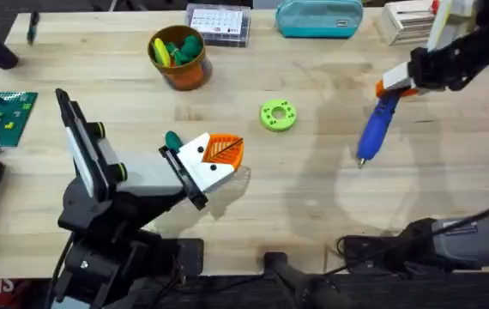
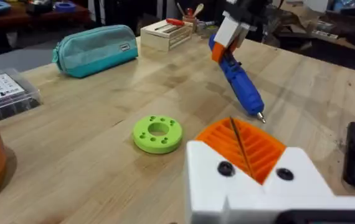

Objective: Pick up the gripper from the table and insert it into the empty holder that is missing its gripper. Then pick up a screw, insert it into the mounting hole, and use the screwdriver to tighten it. Finally, clean up the table by picking up the vegetable and placing it into the bucket.

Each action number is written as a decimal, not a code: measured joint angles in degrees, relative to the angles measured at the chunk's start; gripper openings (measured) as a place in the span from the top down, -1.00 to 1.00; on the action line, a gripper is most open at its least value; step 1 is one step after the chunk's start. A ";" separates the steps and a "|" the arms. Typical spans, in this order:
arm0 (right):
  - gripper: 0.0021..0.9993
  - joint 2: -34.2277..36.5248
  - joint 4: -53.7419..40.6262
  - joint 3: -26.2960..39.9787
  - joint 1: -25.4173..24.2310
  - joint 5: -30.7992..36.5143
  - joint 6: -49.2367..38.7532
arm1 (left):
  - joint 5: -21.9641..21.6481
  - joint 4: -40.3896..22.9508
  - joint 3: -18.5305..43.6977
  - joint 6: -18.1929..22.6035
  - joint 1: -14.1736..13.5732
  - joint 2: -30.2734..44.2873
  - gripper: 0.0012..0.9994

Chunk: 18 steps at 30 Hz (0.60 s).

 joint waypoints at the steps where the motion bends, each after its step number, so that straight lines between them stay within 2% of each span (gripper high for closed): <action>1: 0.64 0.67 0.10 0.00 0.02 0.54 0.18 | 0.00 0.00 0.00 0.00 0.00 0.00 0.97; 7: 0.63 3.15 1.10 0.00 0.09 4.33 2.83 | -0.02 0.01 0.00 0.00 0.00 0.00 0.97; 9: 0.40 3.93 1.48 0.00 0.09 4.90 3.68 | -0.02 0.00 0.00 0.00 0.00 -0.01 0.97; 12: -0.11 4.67 2.75 0.00 0.09 5.67 4.64 | -0.02 0.00 0.00 0.00 0.00 -0.01 0.97; 14: -0.28 4.78 3.16 0.01 0.09 5.46 5.47 | -0.02 0.02 0.00 0.00 0.00 -0.01 0.97; 18: -0.48 4.78 3.53 0.00 0.09 3.97 6.08 | -0.02 0.02 0.00 0.00 0.00 0.00 0.97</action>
